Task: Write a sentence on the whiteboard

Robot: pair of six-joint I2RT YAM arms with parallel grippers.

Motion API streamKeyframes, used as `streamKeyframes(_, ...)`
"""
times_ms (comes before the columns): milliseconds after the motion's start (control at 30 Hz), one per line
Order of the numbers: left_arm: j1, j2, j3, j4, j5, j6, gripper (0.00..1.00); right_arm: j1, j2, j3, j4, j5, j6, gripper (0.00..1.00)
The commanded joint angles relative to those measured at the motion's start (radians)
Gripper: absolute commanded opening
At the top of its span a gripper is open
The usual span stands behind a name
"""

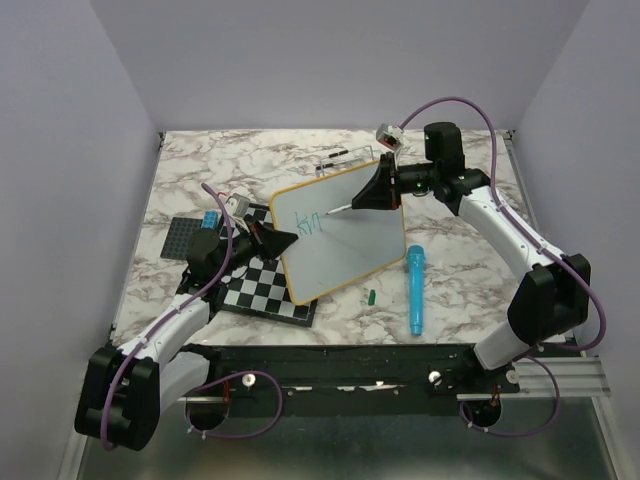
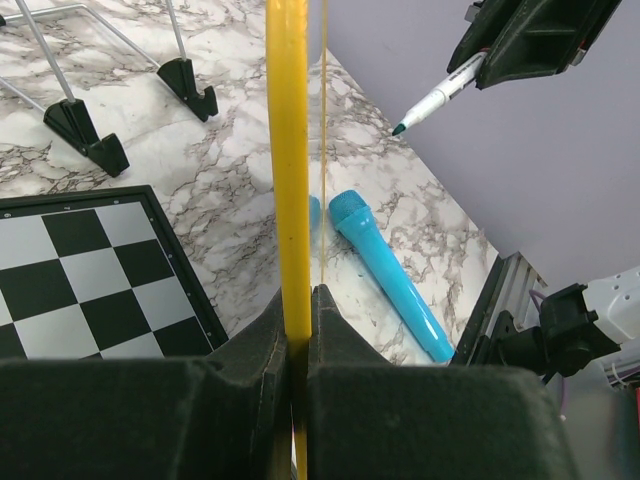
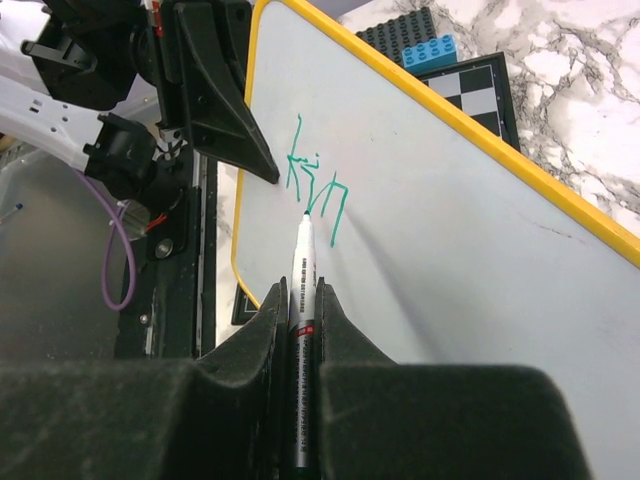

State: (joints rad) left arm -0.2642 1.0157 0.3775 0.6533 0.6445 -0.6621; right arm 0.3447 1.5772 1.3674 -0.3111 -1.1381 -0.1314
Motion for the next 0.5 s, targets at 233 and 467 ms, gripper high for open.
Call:
streamKeyframes(233,-0.007,-0.009,0.018,0.072,0.044,0.027,0.0,-0.001,0.009,-0.016,0.128,0.031,0.052,0.01)
streamKeyframes(467,-0.007,-0.009,0.017,0.074,0.046,0.025,0.0,-0.001,0.026,-0.016,0.171,0.096,0.099,0.01)
